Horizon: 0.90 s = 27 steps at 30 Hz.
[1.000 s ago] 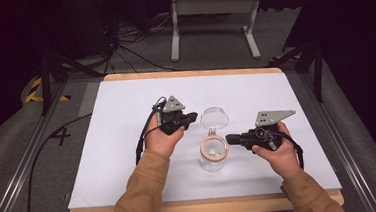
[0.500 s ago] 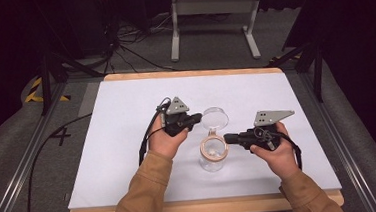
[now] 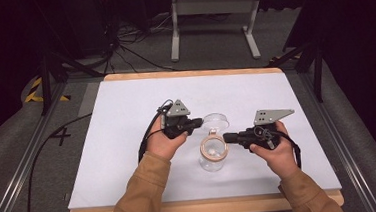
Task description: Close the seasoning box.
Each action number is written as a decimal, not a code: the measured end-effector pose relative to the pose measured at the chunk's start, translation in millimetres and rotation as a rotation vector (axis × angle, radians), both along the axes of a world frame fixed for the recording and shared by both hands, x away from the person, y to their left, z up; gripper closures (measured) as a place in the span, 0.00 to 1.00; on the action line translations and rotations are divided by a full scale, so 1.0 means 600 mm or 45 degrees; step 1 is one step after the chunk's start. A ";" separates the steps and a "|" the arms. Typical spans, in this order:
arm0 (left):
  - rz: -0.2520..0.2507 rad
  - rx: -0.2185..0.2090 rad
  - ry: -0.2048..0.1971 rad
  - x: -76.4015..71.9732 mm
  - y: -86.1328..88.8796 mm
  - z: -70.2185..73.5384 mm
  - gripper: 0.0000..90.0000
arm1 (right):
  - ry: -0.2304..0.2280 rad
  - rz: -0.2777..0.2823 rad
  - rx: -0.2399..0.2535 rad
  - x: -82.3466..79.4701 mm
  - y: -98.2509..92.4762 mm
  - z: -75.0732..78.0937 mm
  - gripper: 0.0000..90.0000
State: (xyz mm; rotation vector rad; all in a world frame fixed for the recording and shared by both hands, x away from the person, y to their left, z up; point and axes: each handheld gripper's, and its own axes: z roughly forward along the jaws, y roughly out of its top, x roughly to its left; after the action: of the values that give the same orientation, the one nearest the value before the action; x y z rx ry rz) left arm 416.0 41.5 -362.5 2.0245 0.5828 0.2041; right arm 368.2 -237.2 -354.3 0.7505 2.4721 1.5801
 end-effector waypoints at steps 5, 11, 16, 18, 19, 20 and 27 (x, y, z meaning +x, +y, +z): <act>-0.047 0.044 0.042 -0.006 0.002 0.002 0.95 | 0.007 0.016 -0.001 -0.001 0.003 0.002 1.00; -0.058 0.042 0.064 -0.008 0.011 0.006 0.93 | 0.008 0.035 -0.007 -0.004 0.008 0.003 1.00; -0.083 0.069 0.125 -0.010 0.025 0.012 0.90 | 0.028 0.052 -0.020 -0.007 0.010 0.004 1.00; -0.084 0.086 0.154 -0.011 0.035 0.017 0.90 | 0.038 0.062 -0.026 -0.009 0.011 0.004 1.00; -0.080 0.090 0.163 -0.012 0.040 0.019 0.90 | 0.044 0.070 -0.036 -0.011 0.012 0.004 1.00; -0.080 0.090 0.163 -0.012 0.040 0.019 0.91 | 0.044 0.070 -0.036 -0.011 0.012 0.004 1.00; -0.099 0.172 0.249 -0.011 0.065 0.023 0.88 | 0.064 0.088 -0.071 -0.016 0.012 0.008 1.00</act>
State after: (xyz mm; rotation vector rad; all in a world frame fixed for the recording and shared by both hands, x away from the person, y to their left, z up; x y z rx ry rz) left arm 409.3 80.4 -348.9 2.2099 0.6248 -0.0019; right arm 358.3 -229.9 -349.3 0.7124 2.5931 1.5251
